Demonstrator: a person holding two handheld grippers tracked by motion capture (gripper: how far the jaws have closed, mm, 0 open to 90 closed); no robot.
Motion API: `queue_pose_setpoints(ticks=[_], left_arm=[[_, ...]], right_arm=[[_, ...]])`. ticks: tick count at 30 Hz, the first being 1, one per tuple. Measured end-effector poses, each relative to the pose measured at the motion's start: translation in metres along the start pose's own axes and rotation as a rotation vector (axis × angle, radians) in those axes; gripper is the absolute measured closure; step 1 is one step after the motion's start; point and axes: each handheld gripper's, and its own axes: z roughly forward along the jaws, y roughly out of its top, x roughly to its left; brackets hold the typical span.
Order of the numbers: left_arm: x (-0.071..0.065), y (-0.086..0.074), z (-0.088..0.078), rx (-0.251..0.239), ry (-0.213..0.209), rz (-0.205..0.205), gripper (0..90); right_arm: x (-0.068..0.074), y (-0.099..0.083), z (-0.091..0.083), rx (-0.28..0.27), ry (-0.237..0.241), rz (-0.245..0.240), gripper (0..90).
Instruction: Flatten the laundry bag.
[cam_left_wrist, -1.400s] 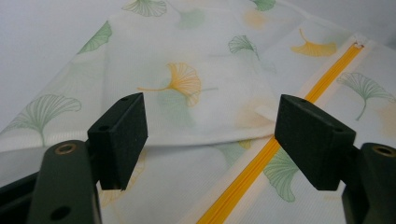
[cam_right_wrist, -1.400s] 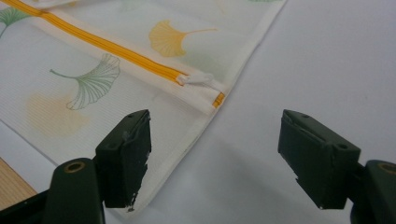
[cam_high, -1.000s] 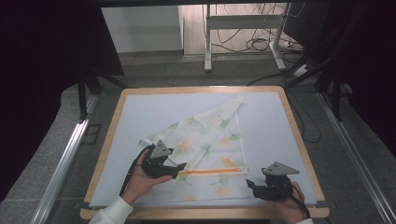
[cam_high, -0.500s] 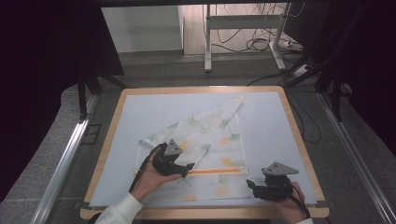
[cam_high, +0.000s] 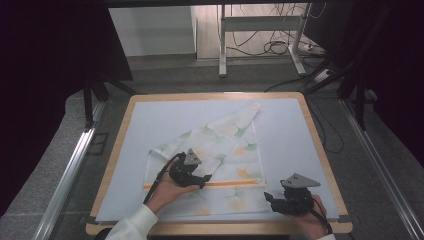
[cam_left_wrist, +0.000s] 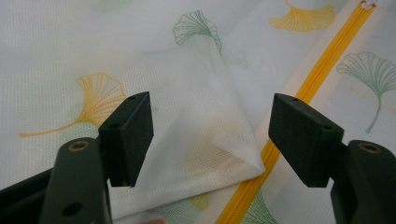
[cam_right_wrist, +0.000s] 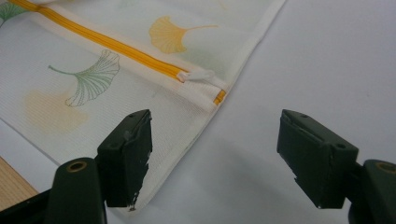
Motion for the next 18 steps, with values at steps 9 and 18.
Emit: queue_pose_setpoints(ticks=[9, 18], left_arm=[[0.000, -0.001, 0.009, 0.029, -0.017, -0.010, 33.8], [0.000, 0.000, 0.018, 0.063, -0.044, -0.010, 40.0]], right_arm=[[0.001, 0.000, 0.001, 0.003, -0.002, -0.003, 26.1], [0.001, 0.000, 0.000, 0.003, -0.001, -0.002, 26.1]])
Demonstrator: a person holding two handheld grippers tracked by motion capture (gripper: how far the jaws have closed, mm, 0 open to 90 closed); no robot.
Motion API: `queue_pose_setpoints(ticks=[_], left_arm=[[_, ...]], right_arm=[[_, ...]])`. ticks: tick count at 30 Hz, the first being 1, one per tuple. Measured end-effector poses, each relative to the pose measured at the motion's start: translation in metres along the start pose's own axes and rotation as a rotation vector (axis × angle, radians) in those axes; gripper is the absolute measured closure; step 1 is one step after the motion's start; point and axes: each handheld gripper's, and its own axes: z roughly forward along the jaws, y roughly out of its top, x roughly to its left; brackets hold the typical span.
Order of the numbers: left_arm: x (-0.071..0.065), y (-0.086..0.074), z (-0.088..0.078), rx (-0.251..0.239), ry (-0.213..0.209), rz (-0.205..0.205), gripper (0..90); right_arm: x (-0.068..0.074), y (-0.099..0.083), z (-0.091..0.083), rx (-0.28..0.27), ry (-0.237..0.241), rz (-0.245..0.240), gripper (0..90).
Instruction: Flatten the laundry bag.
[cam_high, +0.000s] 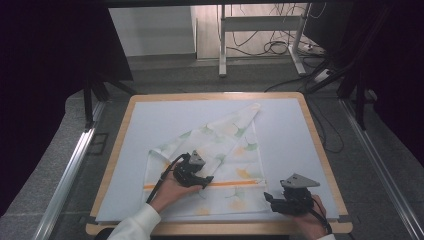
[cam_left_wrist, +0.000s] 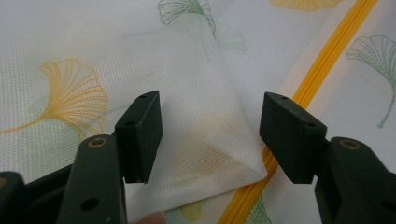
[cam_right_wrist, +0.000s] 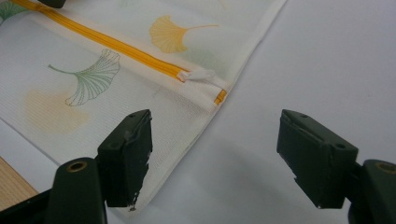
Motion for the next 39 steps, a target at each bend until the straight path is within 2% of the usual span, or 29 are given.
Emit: queue_pose_setpoints(ticks=[6, 11, 16, 21, 25, 34, 39], left_arm=[[0.003, -0.001, 0.002, 0.010, -0.004, -0.015, 49.2], [0.005, -0.002, 0.001, 0.011, 0.031, -0.014, 58.7], [0.006, -0.002, 0.001, 0.013, 0.041, -0.016, 66.2], [0.007, -0.002, 0.000, 0.011, 0.038, -0.013, 76.7], [0.008, -0.001, 0.001, 0.011, 0.053, -0.013, 86.4], [0.009, -0.001, -0.001, -0.001, 0.047, -0.019, 88.9], [0.011, -0.001, -0.007, -0.026, 0.054, -0.022, 89.4]], right_arm=[[0.000, 0.000, 0.000, -0.001, 0.000, 0.001, 26.2], [0.000, 0.000, 0.000, 0.000, -0.001, 0.001, 26.2], [0.000, 0.000, 0.000, 0.000, -0.001, 0.001, 26.2], [0.001, 0.000, 0.000, 0.000, -0.003, 0.001, 26.2], [0.000, 0.000, 0.000, 0.000, -0.004, 0.001, 26.2], [0.000, 0.000, 0.000, -0.003, -0.004, -0.002, 26.2], [0.001, 0.000, -0.001, -0.006, -0.003, -0.005, 26.3]])
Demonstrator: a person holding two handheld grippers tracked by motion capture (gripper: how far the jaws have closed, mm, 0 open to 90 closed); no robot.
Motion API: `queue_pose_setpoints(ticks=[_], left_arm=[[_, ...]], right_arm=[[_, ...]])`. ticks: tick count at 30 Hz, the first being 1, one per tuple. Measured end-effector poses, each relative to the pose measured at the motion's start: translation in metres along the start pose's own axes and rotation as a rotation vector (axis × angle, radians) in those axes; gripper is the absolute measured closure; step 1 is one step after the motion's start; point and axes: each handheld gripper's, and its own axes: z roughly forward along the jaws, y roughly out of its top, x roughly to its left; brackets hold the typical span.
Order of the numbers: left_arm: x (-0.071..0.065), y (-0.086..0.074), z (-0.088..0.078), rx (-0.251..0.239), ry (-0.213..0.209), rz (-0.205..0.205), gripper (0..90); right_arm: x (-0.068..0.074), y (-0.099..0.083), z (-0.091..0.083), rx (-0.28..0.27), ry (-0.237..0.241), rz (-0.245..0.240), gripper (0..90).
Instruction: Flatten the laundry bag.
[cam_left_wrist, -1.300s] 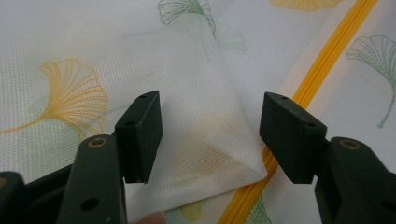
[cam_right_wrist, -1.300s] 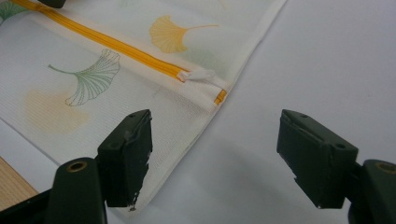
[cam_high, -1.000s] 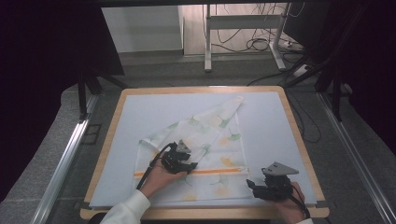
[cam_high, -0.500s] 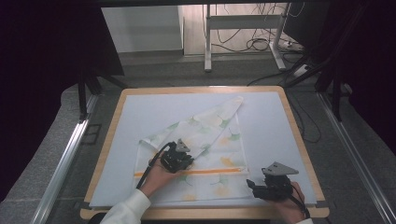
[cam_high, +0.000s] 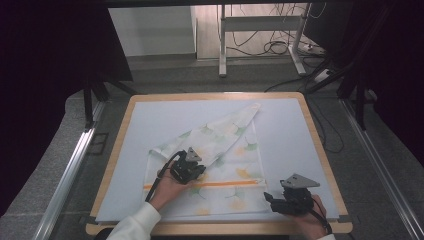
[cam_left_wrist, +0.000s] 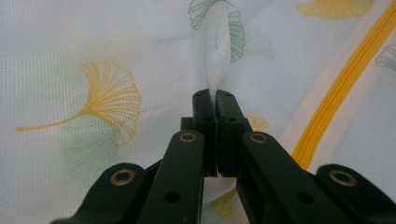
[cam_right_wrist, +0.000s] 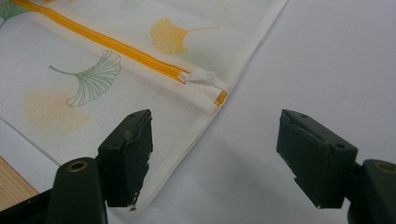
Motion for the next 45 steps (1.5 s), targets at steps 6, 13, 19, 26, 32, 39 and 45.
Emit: queue_pose_setpoints(ticks=[6, 13, 19, 26, 32, 39, 45], left_arm=[[0.002, 0.000, -0.004, -0.024, 0.004, -0.007, 89.4], [0.004, 0.001, -0.010, -0.045, 0.011, -0.003, 89.5], [0.007, 0.001, -0.013, -0.058, 0.019, -0.008, 89.5], [0.010, 0.002, -0.018, -0.074, 0.024, -0.015, 89.6], [0.012, 0.003, -0.019, -0.080, 0.025, -0.020, 89.7], [0.018, 0.002, -0.022, -0.085, 0.024, -0.031, 89.8], [0.026, 0.005, -0.027, -0.095, 0.027, -0.049, 89.8]], right_arm=[[0.000, 0.000, 0.000, 0.001, -0.001, -0.002, 26.3], [0.000, 0.000, 0.000, 0.001, 0.001, -0.003, 26.3], [0.000, -0.001, 0.000, 0.001, 0.002, -0.003, 26.3], [-0.001, -0.001, 0.000, 0.004, 0.002, -0.004, 26.3], [0.000, -0.001, 0.001, 0.005, 0.003, -0.005, 26.3], [-0.001, 0.000, 0.001, 0.004, -0.001, 0.003, 26.3], [-0.001, -0.001, 0.000, 0.001, 0.004, 0.004, 26.3]])
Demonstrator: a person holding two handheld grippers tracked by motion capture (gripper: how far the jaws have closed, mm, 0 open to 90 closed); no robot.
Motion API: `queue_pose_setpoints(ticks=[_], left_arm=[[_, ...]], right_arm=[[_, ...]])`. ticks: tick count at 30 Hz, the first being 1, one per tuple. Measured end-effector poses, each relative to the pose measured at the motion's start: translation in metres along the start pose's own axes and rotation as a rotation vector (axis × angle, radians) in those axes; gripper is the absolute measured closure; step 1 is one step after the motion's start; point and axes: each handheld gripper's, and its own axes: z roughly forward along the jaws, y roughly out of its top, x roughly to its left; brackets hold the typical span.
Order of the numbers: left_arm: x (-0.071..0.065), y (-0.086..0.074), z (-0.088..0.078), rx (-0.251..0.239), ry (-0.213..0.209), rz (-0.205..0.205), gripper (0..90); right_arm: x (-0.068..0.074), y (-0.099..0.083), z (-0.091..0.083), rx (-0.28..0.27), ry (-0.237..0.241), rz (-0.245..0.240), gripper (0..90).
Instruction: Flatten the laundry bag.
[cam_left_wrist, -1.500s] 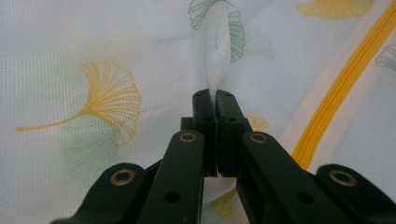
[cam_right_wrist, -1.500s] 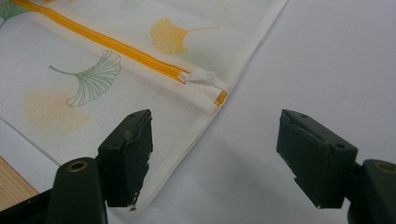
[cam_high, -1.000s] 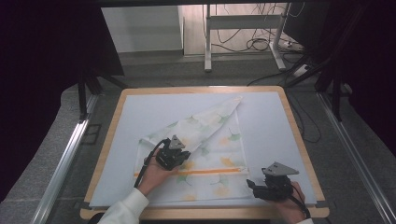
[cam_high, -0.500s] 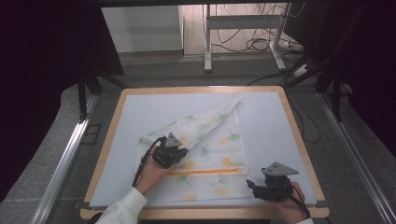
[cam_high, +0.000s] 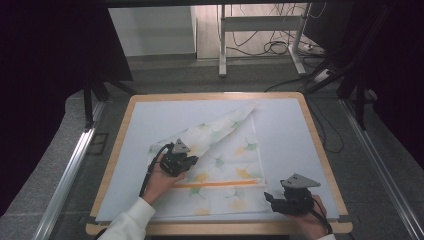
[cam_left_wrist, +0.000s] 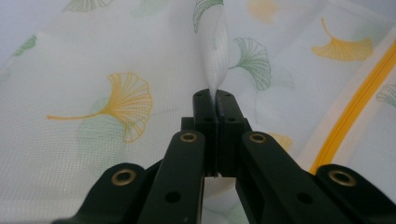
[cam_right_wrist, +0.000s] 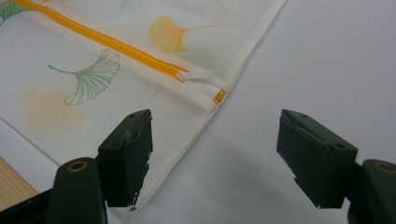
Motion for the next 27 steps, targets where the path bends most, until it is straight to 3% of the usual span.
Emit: queue_pose_setpoints(ticks=[13, 27], left_arm=[[0.025, 0.010, -0.010, -0.016, 0.039, -0.030, 89.8], [0.043, 0.019, -0.010, -0.033, 0.064, -0.056, 89.8]], right_arm=[[-0.001, 0.000, 0.000, 0.001, -0.007, 0.000, 26.3], [0.000, 0.000, 0.001, 0.008, -0.008, -0.006, 26.3]])
